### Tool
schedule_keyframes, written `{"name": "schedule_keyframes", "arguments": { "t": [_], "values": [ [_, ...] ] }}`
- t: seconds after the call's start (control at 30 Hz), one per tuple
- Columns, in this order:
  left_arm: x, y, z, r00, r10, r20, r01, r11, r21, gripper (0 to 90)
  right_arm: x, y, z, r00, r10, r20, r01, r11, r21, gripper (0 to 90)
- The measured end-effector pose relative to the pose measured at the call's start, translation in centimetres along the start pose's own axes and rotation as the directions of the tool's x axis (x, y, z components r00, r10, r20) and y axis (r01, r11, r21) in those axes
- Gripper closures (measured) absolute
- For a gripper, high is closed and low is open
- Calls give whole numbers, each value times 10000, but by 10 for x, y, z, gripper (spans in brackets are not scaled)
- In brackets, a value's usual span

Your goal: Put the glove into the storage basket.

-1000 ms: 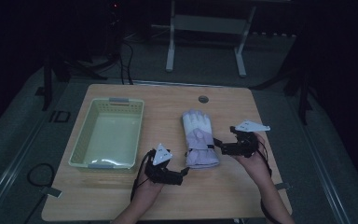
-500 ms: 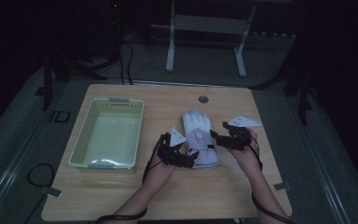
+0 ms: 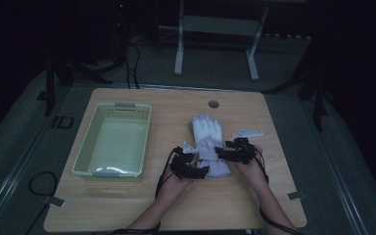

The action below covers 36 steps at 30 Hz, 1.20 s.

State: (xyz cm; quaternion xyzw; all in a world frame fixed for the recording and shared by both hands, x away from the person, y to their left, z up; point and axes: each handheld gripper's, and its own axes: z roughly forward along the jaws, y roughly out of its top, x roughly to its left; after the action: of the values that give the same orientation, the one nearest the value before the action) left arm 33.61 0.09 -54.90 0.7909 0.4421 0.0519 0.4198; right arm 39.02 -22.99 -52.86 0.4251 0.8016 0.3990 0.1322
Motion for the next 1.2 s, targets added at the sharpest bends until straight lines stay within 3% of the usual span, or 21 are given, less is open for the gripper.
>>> {"name": "schedule_keyframes", "arguments": {
  "t": [0.07, 0.23, 0.37, 0.43, 0.57, 0.6, 0.7, 0.77, 0.8, 0.83, 0.97, 1.2],
  "values": [
    [5, -1, 3, 9986, -338, 415, 336, 9994, 58, 222, -4, -1, 1, 9980, 458, -429, -456, 9989, 61, 411],
    [7, -1, 9, 9959, -212, 879, 185, 9993, 318, 328, -11, -6, 7, 9882, 1215, -935, -1180, 9921, 423, 409],
    [11, -2, 12, 9920, -412, 1194, 367, 9985, 396, 360, -20, -9, 12, 9616, 2239, -1588, -2115, 9731, 917, 435],
    [13, -2, 13, 9900, -460, 1333, 398, 9980, 491, 360, -23, -10, 13, 9513, 2497, -1809, -2334, 9665, 1069, 441],
    [14, -1, 15, 9869, -471, 1544, 377, 9973, 631, 420, -28, -11, 17, 9132, 3346, -2327, -3061, 9400, 1505, 487],
    [14, 0, 14, 9863, -427, 1594, 323, 9972, 671, 450, -28, -12, 17, 9106, 3430, -2307, -3146, 9371, 1512, 519],
    [9, 4, 10, 9897, -69, 1426, -30, 9976, 694, 643, -25, -9, 12, 9352, 3030, -1834, -2804, 9497, 1396, 709],
    [7, 6, 9, 9911, 12, 1334, -117, 9969, 777, 697, -19, -6, 8, 9554, 2588, -1425, -2416, 9620, 1271, 745],
    [7, 6, 9, 9911, 12, 1334, -117, 9969, 777, 710, -19, -6, 8, 9554, 2588, -1425, -2416, 9620, 1271, 745],
    [6, 7, 8, 9911, 46, 1332, -159, 9963, 839, 720, -12, -5, 5, 9704, 2188, -1020, -2078, 9721, 1088, 757],
    [5, 10, 6, 9907, 212, 1344, -337, 9952, 917, 731, -6, -5, 2, 9801, 1847, -724, -1781, 9801, 880, 766],
    [2, 16, 0, 9881, 731, 1353, -873, 9909, 1020, 739, 2, 0, -3, 9873, 1526, -435, -1493, 9862, 713, 774]
  ]
}}
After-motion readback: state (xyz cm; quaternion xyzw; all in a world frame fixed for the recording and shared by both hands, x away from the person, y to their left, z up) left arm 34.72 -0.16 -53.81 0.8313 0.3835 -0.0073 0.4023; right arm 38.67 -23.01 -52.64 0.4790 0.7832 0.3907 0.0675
